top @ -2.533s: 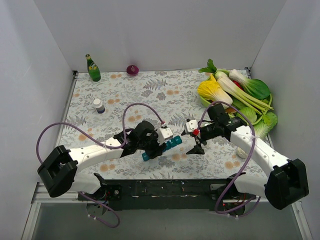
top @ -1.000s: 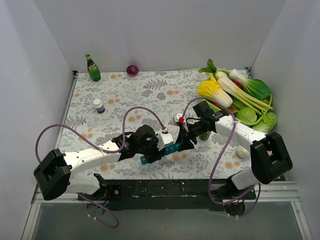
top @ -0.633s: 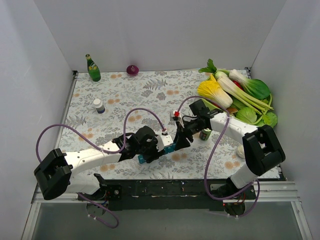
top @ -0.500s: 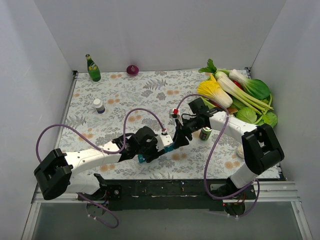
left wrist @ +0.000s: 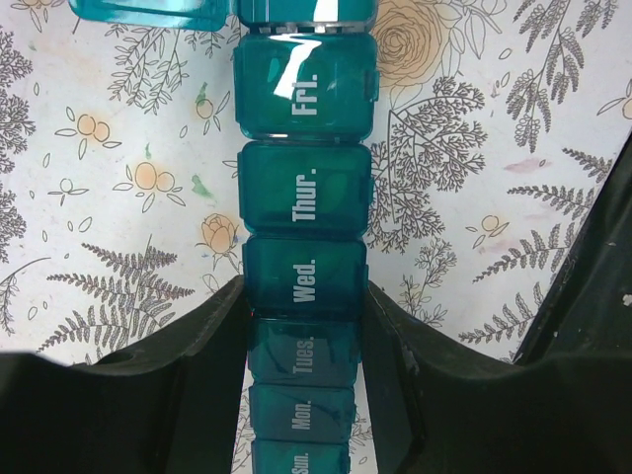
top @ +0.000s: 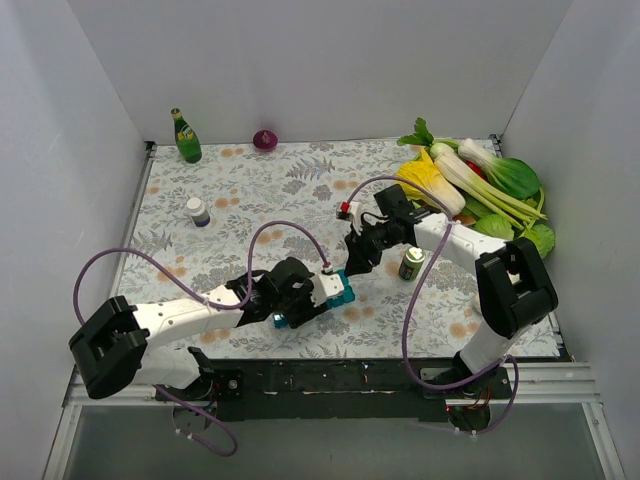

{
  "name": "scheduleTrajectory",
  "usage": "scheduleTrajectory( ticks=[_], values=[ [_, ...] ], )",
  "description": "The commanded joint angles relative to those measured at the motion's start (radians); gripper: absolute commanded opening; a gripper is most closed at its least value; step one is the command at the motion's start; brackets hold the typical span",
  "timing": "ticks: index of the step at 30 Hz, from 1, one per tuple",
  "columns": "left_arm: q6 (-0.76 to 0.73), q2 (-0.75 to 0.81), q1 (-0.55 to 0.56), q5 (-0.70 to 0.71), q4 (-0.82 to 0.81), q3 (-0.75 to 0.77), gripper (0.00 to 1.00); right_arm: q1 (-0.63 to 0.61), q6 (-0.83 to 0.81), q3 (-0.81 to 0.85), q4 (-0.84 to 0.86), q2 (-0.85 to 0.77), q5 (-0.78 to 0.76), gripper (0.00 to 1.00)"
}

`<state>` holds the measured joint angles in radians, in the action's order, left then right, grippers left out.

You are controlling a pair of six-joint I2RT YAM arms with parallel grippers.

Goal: Sort the pills into containers

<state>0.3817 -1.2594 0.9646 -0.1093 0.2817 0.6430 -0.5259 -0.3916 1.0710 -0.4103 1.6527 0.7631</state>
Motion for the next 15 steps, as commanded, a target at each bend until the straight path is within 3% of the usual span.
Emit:
scheduleTrajectory(
  ticks=[1,9,15],
  values=[
    [-0.007,-0.018,0.005,0.005,-0.036,0.006,0.09,0.003,0.076,0.079,0.067,0.047,-0.160,0.44],
    [0.022,-0.093,0.002,0.063,-0.070,0.014,0.10,0.003,0.062,0.132,0.036,0.075,-0.176,0.43],
    [0.078,-0.199,-0.040,0.076,-0.079,0.049,0.11,0.043,-0.075,0.210,-0.059,-0.069,-0.162,0.57]
  ],
)
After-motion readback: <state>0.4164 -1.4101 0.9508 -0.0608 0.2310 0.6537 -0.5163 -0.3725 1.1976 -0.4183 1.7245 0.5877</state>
